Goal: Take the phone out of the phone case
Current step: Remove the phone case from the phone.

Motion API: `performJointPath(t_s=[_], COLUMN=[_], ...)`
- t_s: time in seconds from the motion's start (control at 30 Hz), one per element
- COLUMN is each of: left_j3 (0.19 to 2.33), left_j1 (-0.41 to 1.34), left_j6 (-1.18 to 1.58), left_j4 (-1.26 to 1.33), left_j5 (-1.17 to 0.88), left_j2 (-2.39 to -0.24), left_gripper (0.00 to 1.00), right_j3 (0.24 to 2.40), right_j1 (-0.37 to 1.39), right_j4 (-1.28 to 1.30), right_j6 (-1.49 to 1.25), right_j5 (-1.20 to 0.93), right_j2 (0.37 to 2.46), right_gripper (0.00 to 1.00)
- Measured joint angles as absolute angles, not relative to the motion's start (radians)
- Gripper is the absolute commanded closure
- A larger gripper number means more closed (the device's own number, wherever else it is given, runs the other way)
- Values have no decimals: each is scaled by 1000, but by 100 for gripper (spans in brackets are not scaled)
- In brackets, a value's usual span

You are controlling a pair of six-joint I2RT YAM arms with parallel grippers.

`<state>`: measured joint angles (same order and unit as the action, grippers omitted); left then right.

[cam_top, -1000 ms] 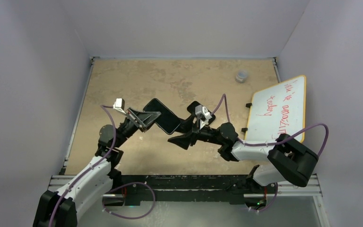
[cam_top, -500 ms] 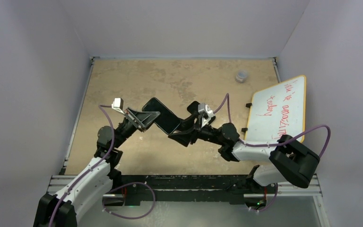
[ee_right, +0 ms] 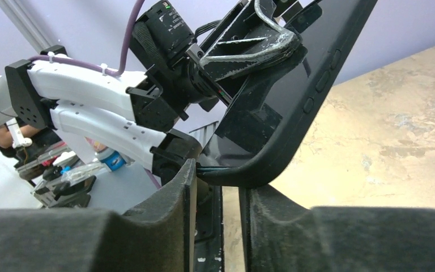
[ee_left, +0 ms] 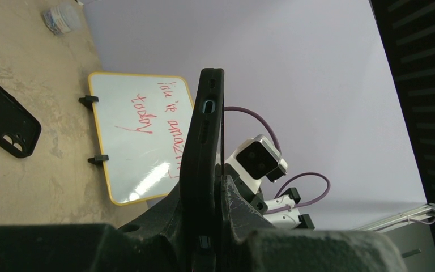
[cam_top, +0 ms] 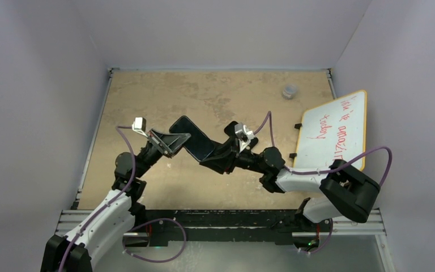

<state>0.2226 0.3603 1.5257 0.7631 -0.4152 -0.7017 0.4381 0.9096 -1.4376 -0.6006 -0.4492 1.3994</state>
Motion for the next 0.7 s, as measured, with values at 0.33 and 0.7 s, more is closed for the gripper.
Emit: performJointPath(t_s=[0.33,0.7], left_j3=[231,240], left_j1=[360,355], left_j6=[1526,1518], left_j4=[754,660], left_j5=[-424,-385], left_j2=[-723,-702], left_gripper=[100,100], right_j3=[443,456], right_j1=[910,918], right_j4=[-1355,-1230], right_j6=[-526,-399], right_j5=[-459,-418], right_j2=[1370,1358], right_gripper=[90,100])
